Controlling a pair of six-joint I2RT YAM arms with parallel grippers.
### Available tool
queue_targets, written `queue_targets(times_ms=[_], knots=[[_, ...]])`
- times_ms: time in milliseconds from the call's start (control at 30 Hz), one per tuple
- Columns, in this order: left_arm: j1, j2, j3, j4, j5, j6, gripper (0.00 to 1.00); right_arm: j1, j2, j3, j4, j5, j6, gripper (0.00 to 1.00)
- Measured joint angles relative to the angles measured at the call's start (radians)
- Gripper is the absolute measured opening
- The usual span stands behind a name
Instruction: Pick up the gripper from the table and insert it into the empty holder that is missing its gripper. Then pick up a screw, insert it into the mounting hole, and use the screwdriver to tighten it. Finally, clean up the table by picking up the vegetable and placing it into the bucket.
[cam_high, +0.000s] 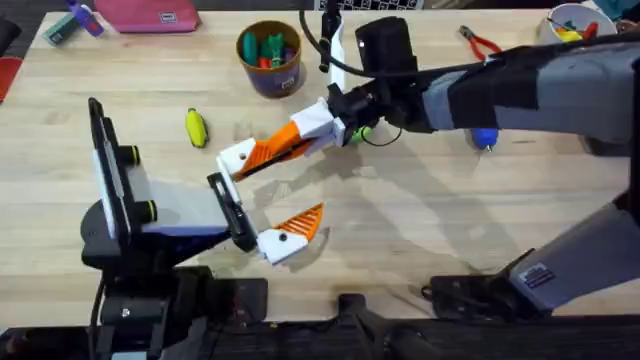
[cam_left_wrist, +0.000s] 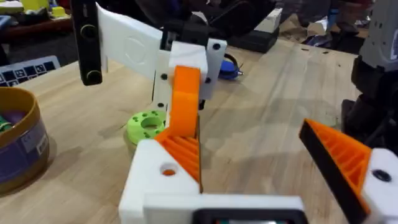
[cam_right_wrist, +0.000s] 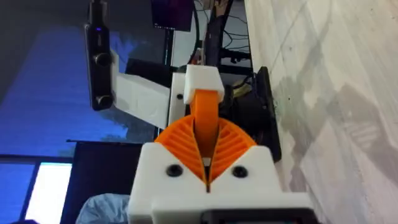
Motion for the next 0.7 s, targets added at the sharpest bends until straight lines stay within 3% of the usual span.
queue_targets(times_ms=[133, 167, 300, 367, 700], knots=[[0.0, 0.0, 0.0, 0.0, 0.0, -0.001, 0.985, 0.0, 0.0, 0.0, 0.0, 0.001, 0.001, 0.014], [0.0, 0.0, 0.0, 0.0, -0.001, -0.001, 0.986, 0.0, 0.0, 0.0, -0.001, 0.002, 0.004, 0.074], [-0.002, 0.0, 0.0, 0.0, 0.004, 0.003, 0.987, 0.001, 0.0, -0.007, -0.005, 0.043, 0.015, 0.651], [-0.002, 0.0, 0.0, 0.0, 0.004, 0.005, 0.985, 0.001, 0.0, -0.009, -0.004, 0.055, 0.015, 0.881], [-0.002, 0.0, 0.0, 0.0, 0.004, 0.007, 0.986, -0.017, -0.053, -0.017, -0.03, 0.109, 0.012, 0.935]])
